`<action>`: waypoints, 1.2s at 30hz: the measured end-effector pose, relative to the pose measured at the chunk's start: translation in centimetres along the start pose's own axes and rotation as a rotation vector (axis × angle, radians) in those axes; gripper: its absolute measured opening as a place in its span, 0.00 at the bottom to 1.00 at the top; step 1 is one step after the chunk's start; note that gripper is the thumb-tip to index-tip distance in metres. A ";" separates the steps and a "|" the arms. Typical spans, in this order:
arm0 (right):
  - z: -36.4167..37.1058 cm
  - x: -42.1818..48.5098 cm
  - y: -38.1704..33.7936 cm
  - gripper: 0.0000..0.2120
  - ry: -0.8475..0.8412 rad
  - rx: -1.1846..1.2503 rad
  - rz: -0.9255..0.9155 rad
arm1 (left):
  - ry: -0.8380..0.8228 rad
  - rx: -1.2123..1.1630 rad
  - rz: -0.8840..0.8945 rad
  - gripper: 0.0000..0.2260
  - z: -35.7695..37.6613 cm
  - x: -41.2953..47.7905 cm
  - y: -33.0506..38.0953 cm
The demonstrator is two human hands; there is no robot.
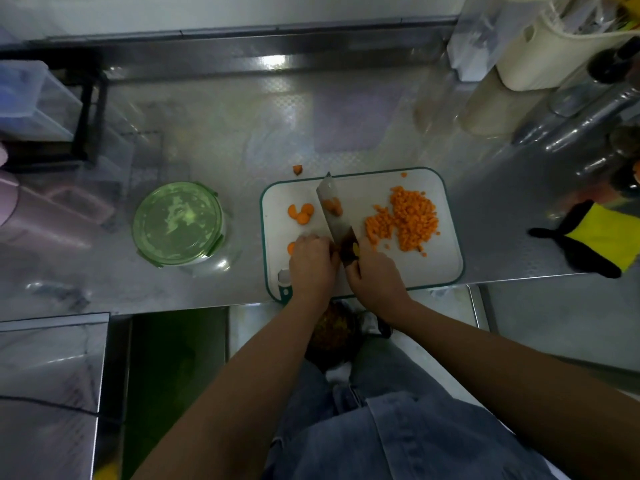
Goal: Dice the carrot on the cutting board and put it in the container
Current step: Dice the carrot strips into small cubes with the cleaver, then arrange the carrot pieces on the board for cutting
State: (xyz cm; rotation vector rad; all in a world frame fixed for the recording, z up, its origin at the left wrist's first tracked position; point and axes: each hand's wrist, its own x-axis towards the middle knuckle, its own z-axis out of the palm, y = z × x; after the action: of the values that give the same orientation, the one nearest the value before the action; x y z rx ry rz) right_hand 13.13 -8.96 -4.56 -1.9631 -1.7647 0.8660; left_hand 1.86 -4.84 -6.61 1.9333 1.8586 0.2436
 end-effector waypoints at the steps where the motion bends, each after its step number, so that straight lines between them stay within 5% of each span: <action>1: -0.1 0.0 0.2 0.22 0.004 -0.001 0.011 | -0.003 0.006 -0.001 0.08 -0.1 0.1 0.0; 7: -2.3 1.5 1.1 0.09 0.067 0.153 0.075 | -0.023 -0.045 -0.031 0.06 -0.2 0.4 -0.3; 12: -5.0 2.3 2.1 0.19 0.077 0.296 0.196 | 0.052 -0.036 0.057 0.08 -0.9 0.2 0.0; 20: -6.9 1.4 4.0 0.16 0.152 0.423 0.320 | 0.007 0.081 0.531 0.13 -0.2 1.4 2.7; 24: -7.1 1.0 4.5 0.16 0.173 0.436 0.329 | -0.038 0.214 0.692 0.06 0.2 1.9 3.8; 30: -7.6 1.1 4.5 0.06 0.171 0.466 0.300 | -0.078 0.230 0.556 0.20 0.3 2.5 3.5; 36: -7.7 1.4 4.9 0.15 0.146 0.478 0.317 | -0.108 0.235 0.536 0.15 0.1 2.8 3.5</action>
State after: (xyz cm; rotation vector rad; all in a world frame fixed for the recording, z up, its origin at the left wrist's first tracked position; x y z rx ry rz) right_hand 21.92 -7.36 -2.21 -1.9372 -1.0537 1.0927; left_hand 5.27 -2.07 -5.74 2.5285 1.3167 0.0802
